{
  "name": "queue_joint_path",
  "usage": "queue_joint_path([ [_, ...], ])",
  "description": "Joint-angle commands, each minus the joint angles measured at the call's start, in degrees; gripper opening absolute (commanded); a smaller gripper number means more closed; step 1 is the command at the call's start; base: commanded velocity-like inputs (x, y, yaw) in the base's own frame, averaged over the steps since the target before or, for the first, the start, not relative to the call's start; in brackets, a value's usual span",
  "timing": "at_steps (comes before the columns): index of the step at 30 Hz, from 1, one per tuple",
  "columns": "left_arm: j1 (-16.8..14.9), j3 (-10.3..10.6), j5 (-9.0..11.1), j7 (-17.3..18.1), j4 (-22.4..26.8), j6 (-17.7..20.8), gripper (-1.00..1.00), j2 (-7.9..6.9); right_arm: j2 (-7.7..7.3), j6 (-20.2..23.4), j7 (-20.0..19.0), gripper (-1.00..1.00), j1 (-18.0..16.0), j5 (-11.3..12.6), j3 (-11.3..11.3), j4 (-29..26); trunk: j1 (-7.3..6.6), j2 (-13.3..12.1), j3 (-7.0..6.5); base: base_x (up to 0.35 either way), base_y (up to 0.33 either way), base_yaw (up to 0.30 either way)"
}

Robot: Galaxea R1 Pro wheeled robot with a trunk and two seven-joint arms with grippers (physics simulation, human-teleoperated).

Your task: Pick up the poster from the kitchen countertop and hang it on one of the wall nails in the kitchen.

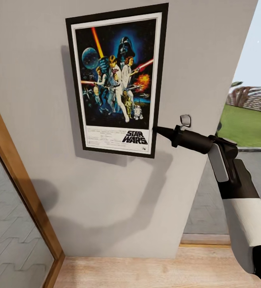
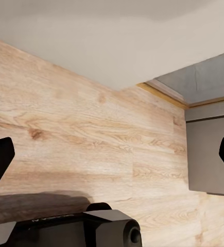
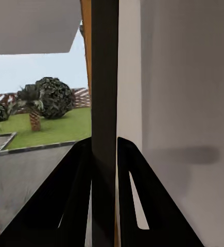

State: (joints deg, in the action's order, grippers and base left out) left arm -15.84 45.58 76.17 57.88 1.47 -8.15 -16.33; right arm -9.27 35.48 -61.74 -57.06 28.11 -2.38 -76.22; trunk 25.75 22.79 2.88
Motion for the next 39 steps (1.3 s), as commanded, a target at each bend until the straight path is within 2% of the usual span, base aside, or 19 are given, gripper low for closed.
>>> queue_joint_path([
  [1, 0.0, 0.5, 0.3, 0.0, 0.0, -0.5, 1.00, -0.02, -0.05, 0.6, -0.1, -1.00, -0.1, 0.5, -0.1, 0.0, 0.04, 0.1, 0.13, 0.000, 0.000, 0.000],
  [20, 0.0, 0.5, 0.3, 0.0, 0.0, -0.5, 1.00, -0.02, -0.05, 0.8, 0.0, -1.00, -0.9, 0.5, -0.2, 0.1, 0.04, 0.1, 0.13, 0.001, 0.000, 0.000],
  [39, -0.1, 0.4, 0.3, 0.0, 0.0, -0.5, 1.00, -0.02, -0.05, 0.7, -0.1, -1.00, -0.9, 0.5, -0.3, 0.2, 0.04, 0.1, 0.13, 0.150, 0.000, 0.000],
])
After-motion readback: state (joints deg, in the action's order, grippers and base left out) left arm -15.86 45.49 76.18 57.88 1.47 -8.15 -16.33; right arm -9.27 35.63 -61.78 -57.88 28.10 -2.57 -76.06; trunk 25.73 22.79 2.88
